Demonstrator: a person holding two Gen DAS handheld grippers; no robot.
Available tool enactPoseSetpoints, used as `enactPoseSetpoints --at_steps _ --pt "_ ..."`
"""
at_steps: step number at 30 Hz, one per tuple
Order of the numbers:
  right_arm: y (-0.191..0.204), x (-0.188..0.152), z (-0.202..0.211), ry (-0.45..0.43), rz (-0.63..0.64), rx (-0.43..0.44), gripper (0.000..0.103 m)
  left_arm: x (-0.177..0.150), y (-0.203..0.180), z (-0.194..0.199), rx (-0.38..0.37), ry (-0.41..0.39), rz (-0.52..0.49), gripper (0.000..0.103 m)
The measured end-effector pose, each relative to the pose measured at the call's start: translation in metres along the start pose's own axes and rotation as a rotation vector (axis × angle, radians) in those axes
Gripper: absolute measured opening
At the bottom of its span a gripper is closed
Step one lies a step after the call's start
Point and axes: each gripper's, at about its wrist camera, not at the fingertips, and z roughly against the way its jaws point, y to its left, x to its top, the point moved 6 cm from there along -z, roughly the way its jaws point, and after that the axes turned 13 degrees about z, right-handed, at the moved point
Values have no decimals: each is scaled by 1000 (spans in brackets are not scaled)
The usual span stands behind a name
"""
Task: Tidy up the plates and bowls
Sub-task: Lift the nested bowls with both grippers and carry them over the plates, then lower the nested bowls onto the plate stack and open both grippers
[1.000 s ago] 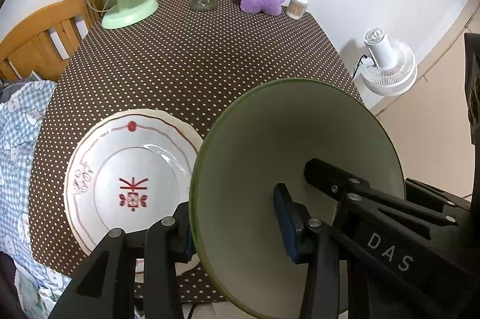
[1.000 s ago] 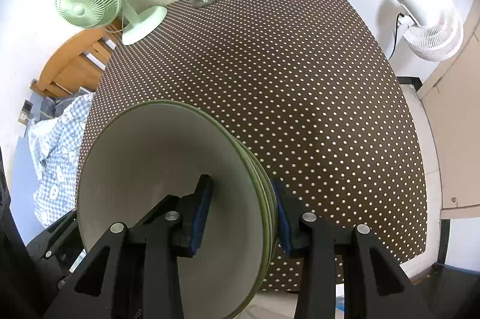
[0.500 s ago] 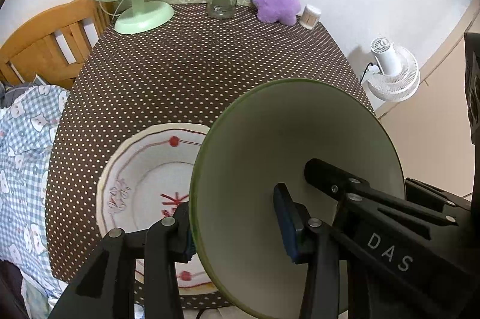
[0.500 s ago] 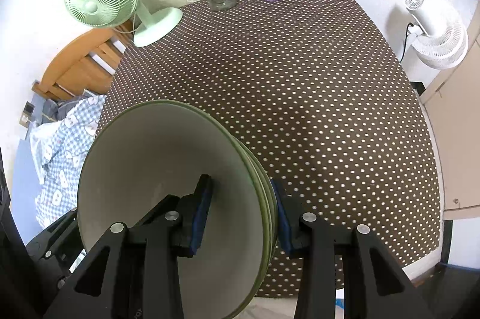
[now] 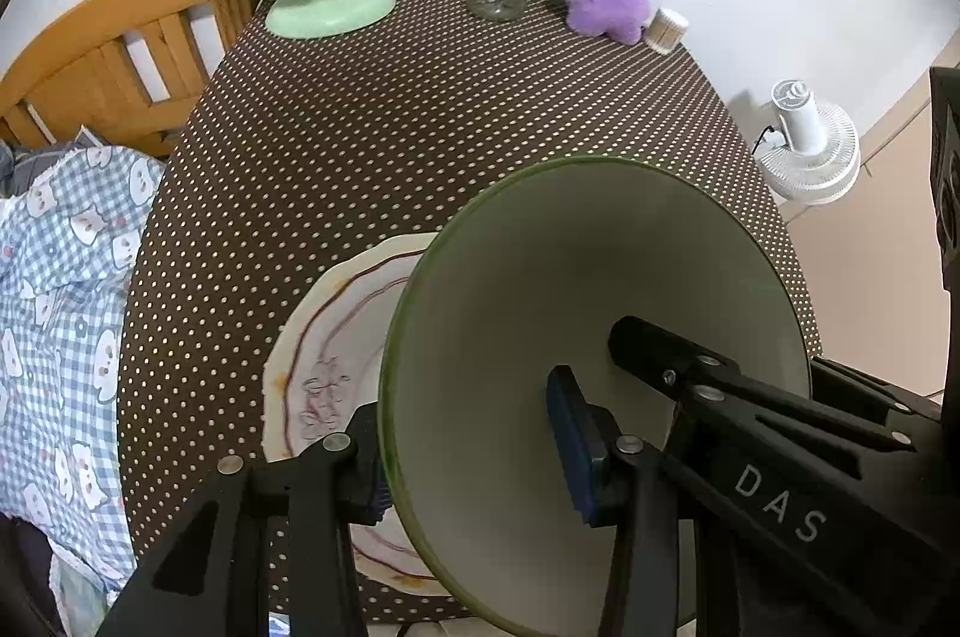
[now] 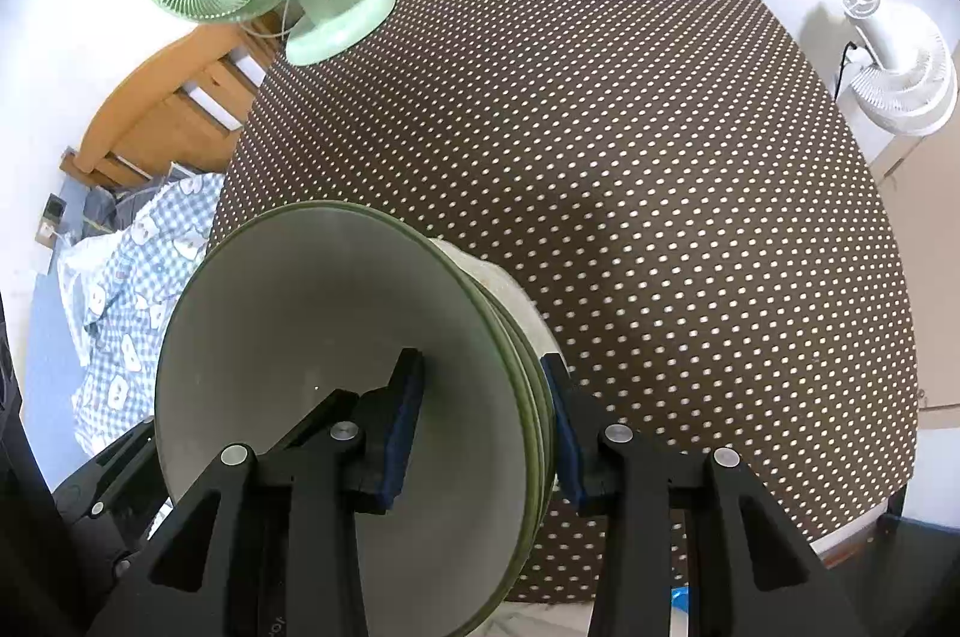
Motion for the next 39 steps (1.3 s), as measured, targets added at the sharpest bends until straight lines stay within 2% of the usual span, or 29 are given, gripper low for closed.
enactPoseSetpoints --at_steps 15,25,28,32,33,34,36,38,39 --pt "27 -3 -40 80 -24 -2 43 -4 35 -22 8 84 21 42" --pt "32 0 -44 63 -21 -29 44 0 39 -22 -5 61 2 42" --pt "30 -3 -44 58 -32 -23 44 0 39 -22 -12 66 -24 45" --pt "29 -4 -38 33 -13 -64 46 2 44 -24 -26 61 -42 62" --pt "28 -2 -36 22 -3 -85 47 3 44 -22 -27 52 -50 64" --pt "28 -2 -35 16 0 -98 53 4 44 -21 -31 46 -55 65" --pt "25 0 -30 -4 0 -129 64 5 44 -18 -36 38 -59 74" --pt "23 1 -25 -26 -3 -141 76 6 44 -15 -38 23 -68 78" --pt "23 0 -21 -37 -2 -147 78 6 44 -12 -36 12 -76 80"
